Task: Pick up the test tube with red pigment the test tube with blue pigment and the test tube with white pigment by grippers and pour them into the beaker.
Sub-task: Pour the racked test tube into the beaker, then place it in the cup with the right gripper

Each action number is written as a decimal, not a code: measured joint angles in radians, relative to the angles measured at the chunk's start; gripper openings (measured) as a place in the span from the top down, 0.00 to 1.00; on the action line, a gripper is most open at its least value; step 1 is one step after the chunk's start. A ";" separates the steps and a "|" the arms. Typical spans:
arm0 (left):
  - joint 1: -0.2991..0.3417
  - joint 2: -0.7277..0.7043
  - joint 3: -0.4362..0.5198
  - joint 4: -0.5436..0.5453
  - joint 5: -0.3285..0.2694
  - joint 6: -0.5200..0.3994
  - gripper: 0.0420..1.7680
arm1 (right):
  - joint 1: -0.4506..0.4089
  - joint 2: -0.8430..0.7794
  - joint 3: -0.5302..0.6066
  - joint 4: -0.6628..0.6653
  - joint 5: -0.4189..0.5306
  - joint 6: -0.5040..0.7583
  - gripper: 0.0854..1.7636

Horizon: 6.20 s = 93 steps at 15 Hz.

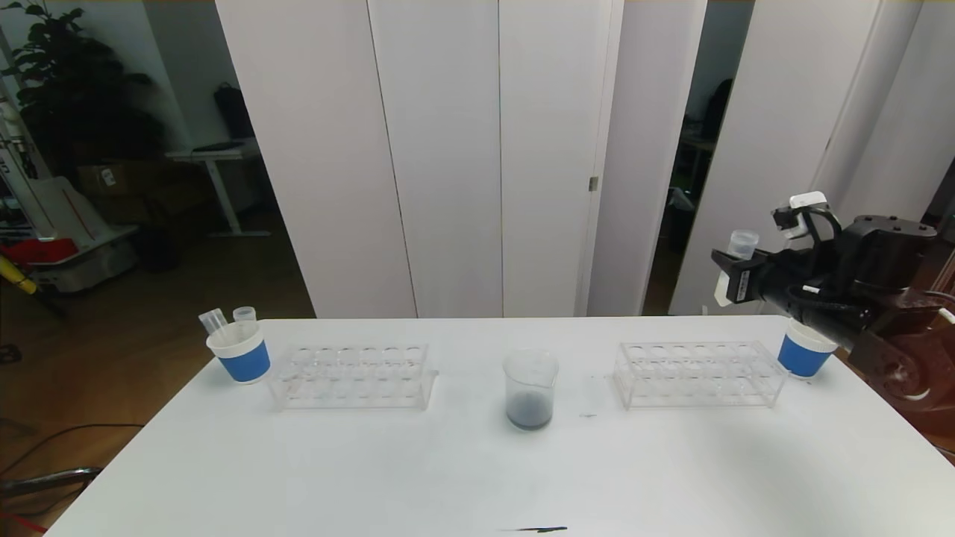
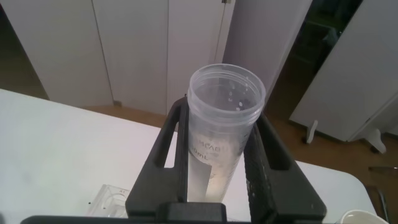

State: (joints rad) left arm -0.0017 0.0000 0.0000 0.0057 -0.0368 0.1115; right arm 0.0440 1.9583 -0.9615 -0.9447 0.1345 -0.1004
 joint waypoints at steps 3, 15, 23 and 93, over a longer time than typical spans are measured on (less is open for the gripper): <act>0.000 0.000 0.000 0.000 0.000 0.000 0.01 | 0.020 -0.027 -0.202 0.214 0.029 0.002 0.70; 0.000 0.002 0.000 0.000 0.000 0.000 0.01 | 0.274 0.084 -0.577 0.423 0.059 0.005 0.70; 0.000 0.002 0.000 0.000 0.000 0.000 0.01 | 0.299 0.177 -0.557 0.248 0.257 -0.183 0.70; 0.000 0.001 0.000 0.000 0.000 0.000 0.01 | 0.293 0.472 -0.549 -0.152 0.667 -1.490 0.70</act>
State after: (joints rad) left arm -0.0019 0.0009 0.0000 0.0062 -0.0368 0.1115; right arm 0.3372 2.4304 -1.5106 -1.0964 0.8019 -1.5900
